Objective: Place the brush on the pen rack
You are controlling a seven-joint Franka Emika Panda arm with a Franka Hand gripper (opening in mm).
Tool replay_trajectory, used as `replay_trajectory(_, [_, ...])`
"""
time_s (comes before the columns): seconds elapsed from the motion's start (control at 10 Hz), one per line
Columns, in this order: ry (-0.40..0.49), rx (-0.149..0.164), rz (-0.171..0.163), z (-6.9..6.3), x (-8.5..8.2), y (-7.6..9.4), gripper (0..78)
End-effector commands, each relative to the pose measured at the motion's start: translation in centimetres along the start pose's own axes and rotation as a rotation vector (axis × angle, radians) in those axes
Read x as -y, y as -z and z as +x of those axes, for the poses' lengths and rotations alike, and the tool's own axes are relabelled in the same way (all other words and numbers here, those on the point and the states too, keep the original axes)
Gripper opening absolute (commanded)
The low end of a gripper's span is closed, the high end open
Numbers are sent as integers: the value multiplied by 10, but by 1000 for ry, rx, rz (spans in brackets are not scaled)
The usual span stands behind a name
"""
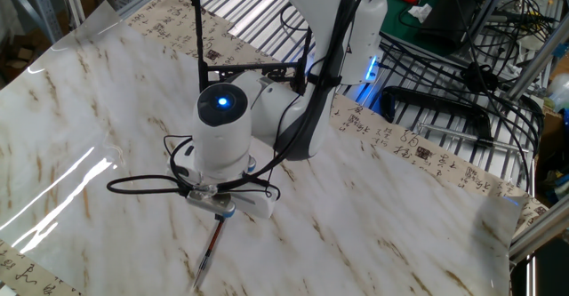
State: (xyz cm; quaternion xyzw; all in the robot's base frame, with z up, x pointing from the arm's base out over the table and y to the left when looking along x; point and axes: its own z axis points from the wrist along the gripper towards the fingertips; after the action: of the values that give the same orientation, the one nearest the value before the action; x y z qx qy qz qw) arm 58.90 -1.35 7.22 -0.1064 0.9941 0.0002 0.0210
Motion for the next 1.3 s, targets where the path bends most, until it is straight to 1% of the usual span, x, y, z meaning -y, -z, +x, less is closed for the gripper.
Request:
replay_trajectory(0.1, [-4, 1, 5, -1, 0, 1, 0])
replay_trajectory(0.2, [-8, -24, 3, -1, 0, 1, 0])
replay_trajectory(0.4, [-22, -25, 3, -1, 0, 1, 0])
replay_trajectory(0.5, [-40, -34, 0, -1, 0, 1, 0])
replay_trajectory(0.7, [-59, -36, 1, -1, 0, 1, 0])
replay_trajectory(0.9, [-60, -36, 3, -1, 0, 1, 0])
replay_trajectory(1.2, [-44, -35, 3, -1, 0, 1, 0])
replay_trajectory(1.3, [-26, -33, 5, -1, 0, 0, 0])
